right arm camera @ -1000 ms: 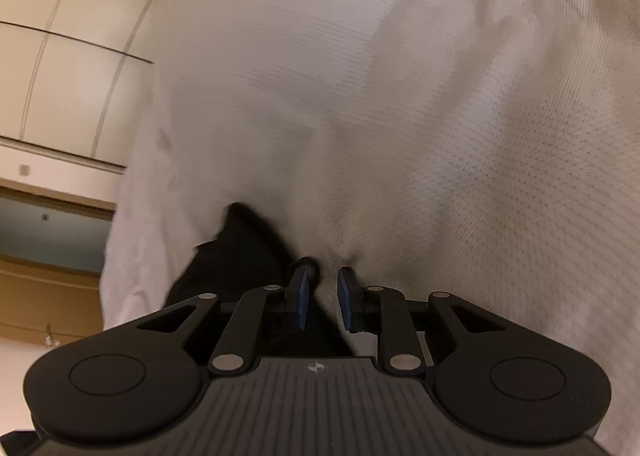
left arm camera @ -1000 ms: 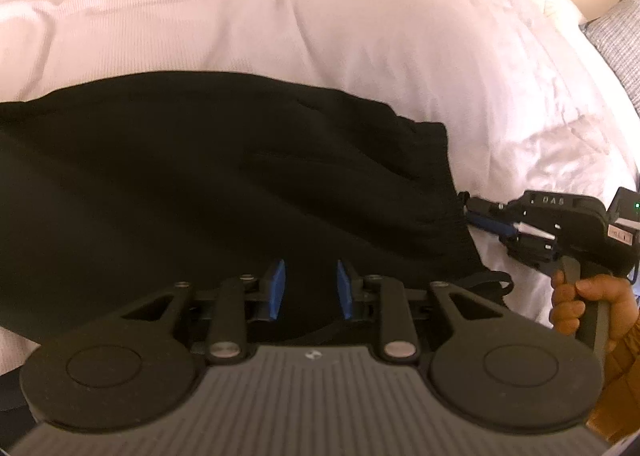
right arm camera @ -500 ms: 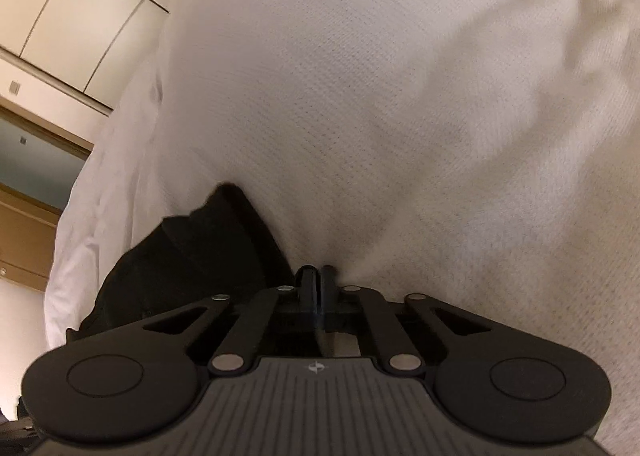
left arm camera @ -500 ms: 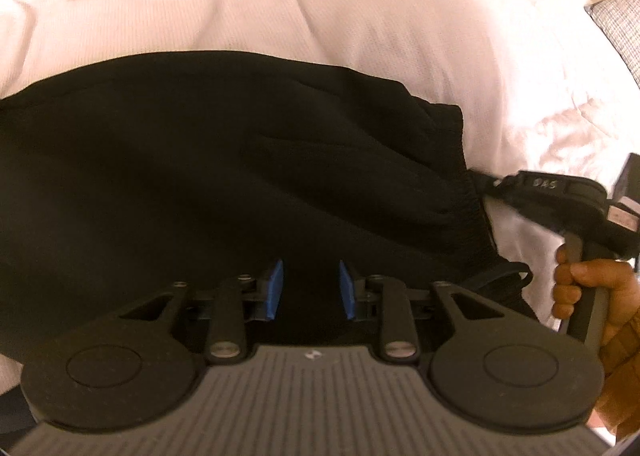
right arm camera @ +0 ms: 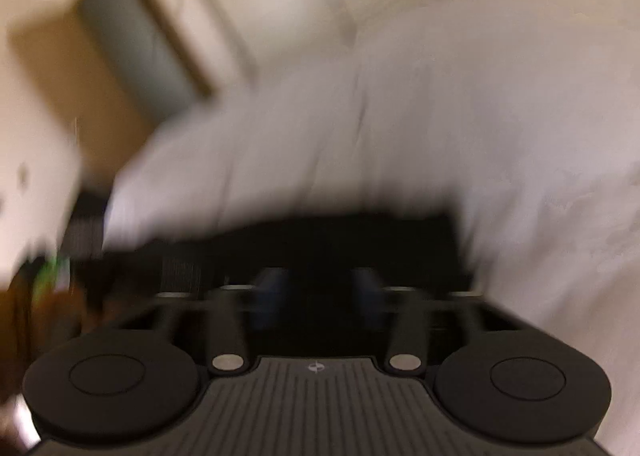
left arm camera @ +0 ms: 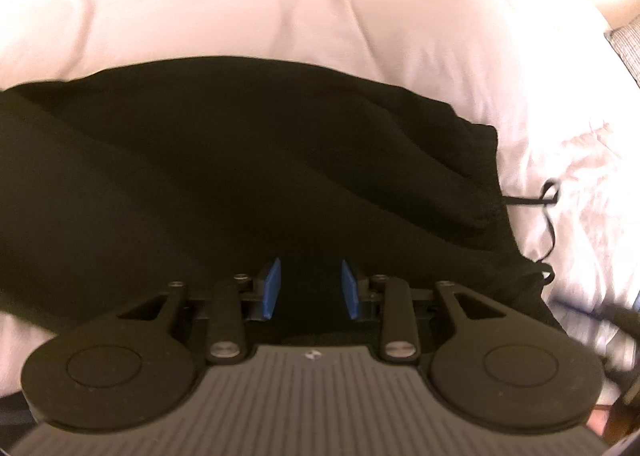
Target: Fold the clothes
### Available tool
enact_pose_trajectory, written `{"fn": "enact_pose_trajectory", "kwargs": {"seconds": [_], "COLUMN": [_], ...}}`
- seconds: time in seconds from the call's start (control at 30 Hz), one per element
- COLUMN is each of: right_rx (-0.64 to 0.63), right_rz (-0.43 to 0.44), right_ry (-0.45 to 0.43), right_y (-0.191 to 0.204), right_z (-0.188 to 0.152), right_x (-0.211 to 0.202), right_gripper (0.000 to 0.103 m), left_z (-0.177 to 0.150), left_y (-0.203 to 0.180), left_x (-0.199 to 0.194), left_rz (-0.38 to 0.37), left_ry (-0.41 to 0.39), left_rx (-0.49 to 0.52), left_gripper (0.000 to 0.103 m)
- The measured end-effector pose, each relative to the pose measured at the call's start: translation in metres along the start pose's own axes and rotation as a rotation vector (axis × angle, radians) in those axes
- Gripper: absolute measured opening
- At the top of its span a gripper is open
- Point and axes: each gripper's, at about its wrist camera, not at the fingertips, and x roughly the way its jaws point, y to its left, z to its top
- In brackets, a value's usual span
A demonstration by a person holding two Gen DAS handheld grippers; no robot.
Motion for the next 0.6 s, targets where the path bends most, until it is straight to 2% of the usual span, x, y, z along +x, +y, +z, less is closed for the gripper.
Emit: {"fn": "enact_pose_trajectory", "kwargs": {"seconds": [0.03,0.1,0.2,0.27,0.4,0.47,0.53,0.6], "right_rx": [-0.008,0.009,0.135,0.269,0.508,0.595,0.666,0.728], "right_rz": [-0.001,-0.020,-0.112,-0.155,-0.230,-0.259,-0.284,-0.300], "right_ry": [0.049,0.114,0.065,0.007,-0.004,-0.007,-0.032,-0.074], "right_y": [0.008,0.016,0.013,-0.006,-0.041,-0.051,-0.058,-0.065], "right_z": [-0.013,-0.033,-0.038,-0.036,-0.037,-0.052,-0.064,-0.070], "right_x": [0.000,-0.004,-0.018,-0.033,-0.033,-0.040,-0.046,-0.049], "right_gripper": [0.048,0.051,0.051,0.051,0.051,0.051,0.051,0.051], "left_z": [-0.003,-0.007,-0.010,-0.009,0.010,0.021,0.029,0.039], "left_y": [0.002,0.004,0.001,-0.004,-0.033,-0.054,-0.084,-0.113], "left_x": [-0.003,-0.008,-0.011,-0.012,-0.009,-0.008,-0.007,-0.002], "left_rz": [0.003,0.003,0.000,-0.017,-0.165,-0.241,-0.303,-0.319], "left_ry": [-0.002,-0.007,-0.012,-0.009,-0.001,-0.006,-0.012,-0.034], "left_rx": [-0.007,-0.012,-0.007,-0.001,0.028,0.077,0.149,0.265], "left_gripper": [0.028,0.028,0.028,0.029,0.030,0.036,0.040,0.043]}}
